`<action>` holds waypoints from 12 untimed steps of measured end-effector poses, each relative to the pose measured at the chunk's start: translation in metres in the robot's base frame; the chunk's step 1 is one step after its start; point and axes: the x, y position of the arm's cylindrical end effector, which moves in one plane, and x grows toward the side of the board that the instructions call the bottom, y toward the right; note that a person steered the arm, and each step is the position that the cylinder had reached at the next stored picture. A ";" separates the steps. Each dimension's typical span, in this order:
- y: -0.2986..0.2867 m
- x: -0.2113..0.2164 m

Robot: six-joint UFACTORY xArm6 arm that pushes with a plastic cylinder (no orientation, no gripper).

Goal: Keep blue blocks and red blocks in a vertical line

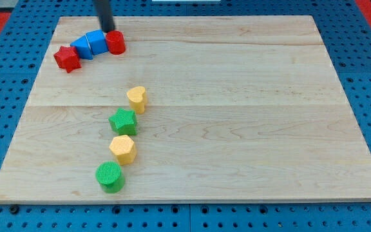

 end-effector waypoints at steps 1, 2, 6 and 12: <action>0.038 0.025; 0.019 0.039; 0.070 0.020; 0.001 0.078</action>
